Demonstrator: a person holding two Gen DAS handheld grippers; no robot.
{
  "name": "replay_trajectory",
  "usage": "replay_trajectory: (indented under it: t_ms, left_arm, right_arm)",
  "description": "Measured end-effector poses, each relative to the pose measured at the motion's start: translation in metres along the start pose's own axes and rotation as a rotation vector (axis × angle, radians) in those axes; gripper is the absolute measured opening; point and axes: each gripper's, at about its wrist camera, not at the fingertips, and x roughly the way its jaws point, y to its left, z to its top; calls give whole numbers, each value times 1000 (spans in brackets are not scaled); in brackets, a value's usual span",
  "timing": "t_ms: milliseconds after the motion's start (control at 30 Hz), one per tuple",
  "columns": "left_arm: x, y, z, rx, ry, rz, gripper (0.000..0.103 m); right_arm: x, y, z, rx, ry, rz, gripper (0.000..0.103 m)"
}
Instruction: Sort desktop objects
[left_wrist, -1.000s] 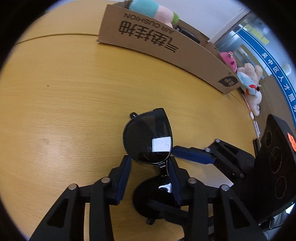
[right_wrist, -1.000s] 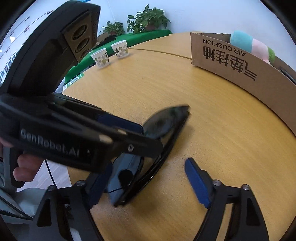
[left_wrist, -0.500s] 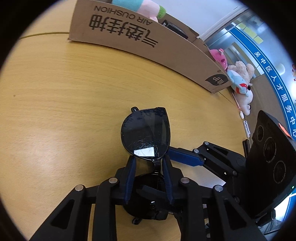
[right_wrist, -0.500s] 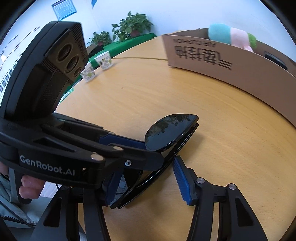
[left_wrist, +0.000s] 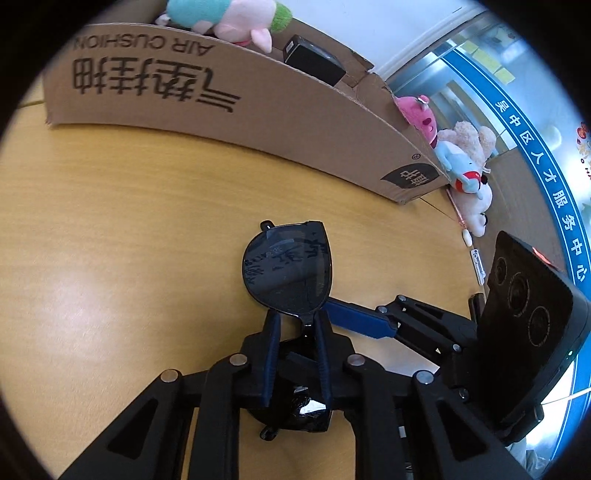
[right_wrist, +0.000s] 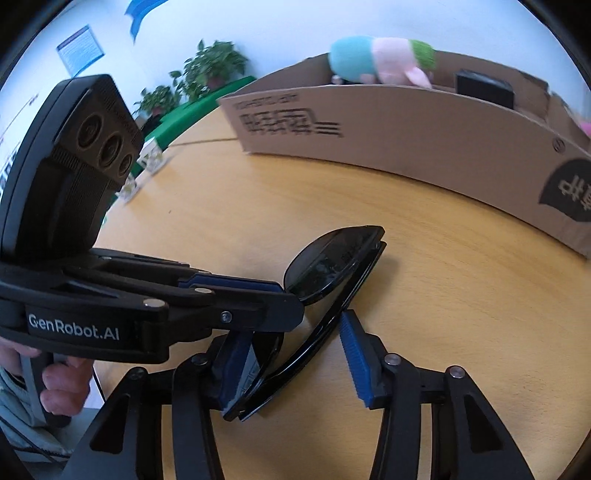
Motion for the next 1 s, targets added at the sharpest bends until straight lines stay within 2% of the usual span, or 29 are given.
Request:
replay_trajectory:
  t_ms: [200,300,400,433,767,1000]
  left_arm:
    - [-2,4,3,-10,0,-16,16]
    - [-7,3,5,-2,-15,-13,6]
    - [-11,4,8,-7,-22,-16,1]
    - [-10,4,9,-12,-20,-17,1]
    - [-14,6,11,-13,-30,-6,1]
    - [-34,-11,18,22,-74,-23,0]
  right_arm:
    - [-3,-10,1,19,-6,21,45]
    - [5,-2,8,24,-1,30,42]
    - [11,1,16,32,-10,56,25]
    - [13,3,19,29,-9,65,14]
    - [20,7,24,58,5,96,13]
    - [5,11,31,68,-44,124,7]
